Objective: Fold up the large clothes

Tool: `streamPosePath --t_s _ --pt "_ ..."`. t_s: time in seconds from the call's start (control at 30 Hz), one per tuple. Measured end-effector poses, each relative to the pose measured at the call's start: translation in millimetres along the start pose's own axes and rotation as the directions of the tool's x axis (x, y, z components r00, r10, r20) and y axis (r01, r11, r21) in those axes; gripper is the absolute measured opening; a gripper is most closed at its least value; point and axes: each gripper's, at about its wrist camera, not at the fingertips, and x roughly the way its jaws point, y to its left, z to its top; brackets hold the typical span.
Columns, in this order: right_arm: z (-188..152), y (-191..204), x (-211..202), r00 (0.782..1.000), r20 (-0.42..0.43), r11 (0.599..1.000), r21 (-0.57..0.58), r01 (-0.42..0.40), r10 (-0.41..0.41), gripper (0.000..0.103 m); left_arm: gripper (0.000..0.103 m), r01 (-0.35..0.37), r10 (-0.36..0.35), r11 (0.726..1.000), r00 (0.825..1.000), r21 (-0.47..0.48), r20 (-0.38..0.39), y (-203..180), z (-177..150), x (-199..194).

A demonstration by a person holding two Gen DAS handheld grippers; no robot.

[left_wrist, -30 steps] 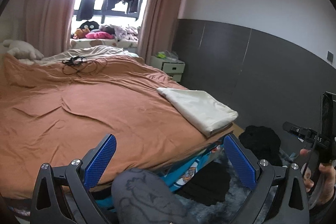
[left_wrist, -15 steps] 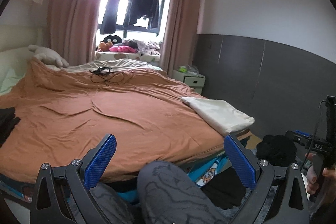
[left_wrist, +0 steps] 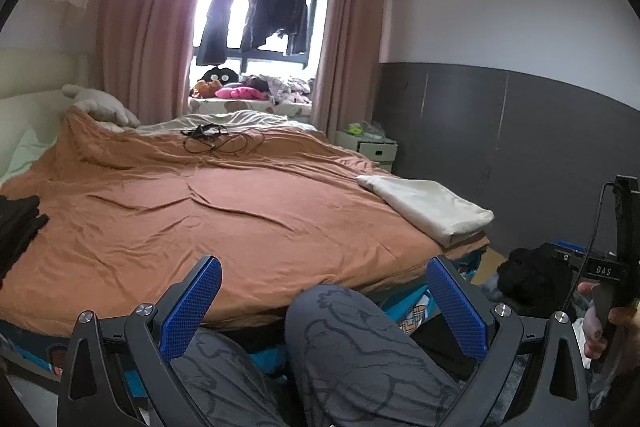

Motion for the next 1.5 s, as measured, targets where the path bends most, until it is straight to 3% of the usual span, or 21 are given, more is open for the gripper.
streamPosePath --t_s 1.5 --pt "-6 18 19 0.997 -0.054 0.997 0.036 -0.061 0.063 0.103 0.103 -0.091 0.091 0.996 0.996 0.002 0.022 -2 4 -14"
